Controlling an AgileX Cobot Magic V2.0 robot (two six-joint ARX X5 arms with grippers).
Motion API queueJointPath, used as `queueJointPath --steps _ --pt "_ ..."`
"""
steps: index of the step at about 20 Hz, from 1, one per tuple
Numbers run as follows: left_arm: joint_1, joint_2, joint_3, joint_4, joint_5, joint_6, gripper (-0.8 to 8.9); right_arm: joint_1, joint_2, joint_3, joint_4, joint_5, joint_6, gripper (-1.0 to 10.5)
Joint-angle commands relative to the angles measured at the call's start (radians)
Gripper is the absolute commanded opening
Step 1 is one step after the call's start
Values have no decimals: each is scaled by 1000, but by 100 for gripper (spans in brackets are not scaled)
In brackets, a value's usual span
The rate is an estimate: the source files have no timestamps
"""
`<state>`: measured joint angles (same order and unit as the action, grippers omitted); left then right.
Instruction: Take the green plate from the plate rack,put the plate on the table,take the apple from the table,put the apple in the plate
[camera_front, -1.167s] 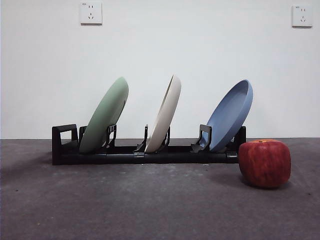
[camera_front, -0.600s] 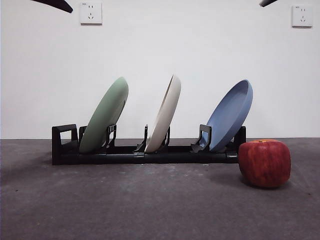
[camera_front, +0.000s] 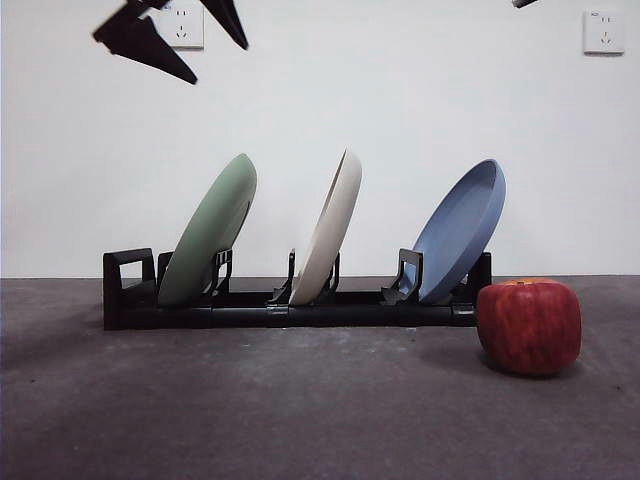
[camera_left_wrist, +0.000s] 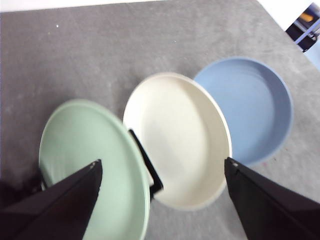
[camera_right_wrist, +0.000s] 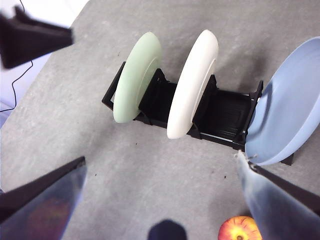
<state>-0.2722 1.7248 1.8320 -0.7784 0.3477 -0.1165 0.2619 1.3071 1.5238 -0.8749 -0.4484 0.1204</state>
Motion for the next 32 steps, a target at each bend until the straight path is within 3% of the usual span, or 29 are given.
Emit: queueJointPath --steps 1,4,12,18,21,32 --pt "-14 85 104 -54 -34 -6 408 2 5 5 6 21 11 504" --pt "-26 170 196 -127 -71 -5 408 2 5 5 6 38 11 504" --pt "-35 257 200 -224 -85 -3 407 2 5 5 -37 38 10 504" --pt "-56 263 200 -222 -97 -2 404 2 5 5 -46 39 10 504" --pt "-67 273 200 -224 -168 0 404 2 5 5 -48 38 10 504" --pt "-70 323 200 -219 -192 6 401 2 5 5 -76 39 10 504"
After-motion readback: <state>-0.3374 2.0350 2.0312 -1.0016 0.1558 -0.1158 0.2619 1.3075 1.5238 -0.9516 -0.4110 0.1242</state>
